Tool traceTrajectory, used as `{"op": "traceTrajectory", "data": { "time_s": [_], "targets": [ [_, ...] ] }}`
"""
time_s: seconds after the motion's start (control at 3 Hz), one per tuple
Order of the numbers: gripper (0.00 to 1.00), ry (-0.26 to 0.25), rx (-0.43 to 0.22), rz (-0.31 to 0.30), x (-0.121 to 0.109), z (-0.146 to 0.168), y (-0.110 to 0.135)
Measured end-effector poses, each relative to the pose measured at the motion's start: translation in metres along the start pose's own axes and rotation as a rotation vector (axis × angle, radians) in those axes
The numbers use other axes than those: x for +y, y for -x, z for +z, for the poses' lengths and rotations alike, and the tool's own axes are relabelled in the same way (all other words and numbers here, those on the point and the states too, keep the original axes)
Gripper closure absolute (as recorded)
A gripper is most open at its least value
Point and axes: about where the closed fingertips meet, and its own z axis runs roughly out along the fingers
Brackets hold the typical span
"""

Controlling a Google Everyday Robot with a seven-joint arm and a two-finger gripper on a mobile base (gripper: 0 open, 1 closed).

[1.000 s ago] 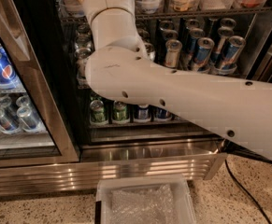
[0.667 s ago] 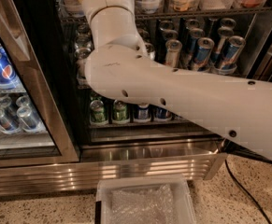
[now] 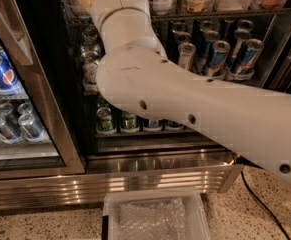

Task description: Pick blue plastic bottle from top shelf of fridge

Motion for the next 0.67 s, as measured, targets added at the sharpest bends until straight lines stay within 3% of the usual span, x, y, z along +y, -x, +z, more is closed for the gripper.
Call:
{"op": "traceTrajectory", "data": {
  "time_s": [0.67],
  "targets": [
    [1.00, 0.002, 0.002, 0.001, 0.0027, -0.0057, -0.0131]
  ]
}}
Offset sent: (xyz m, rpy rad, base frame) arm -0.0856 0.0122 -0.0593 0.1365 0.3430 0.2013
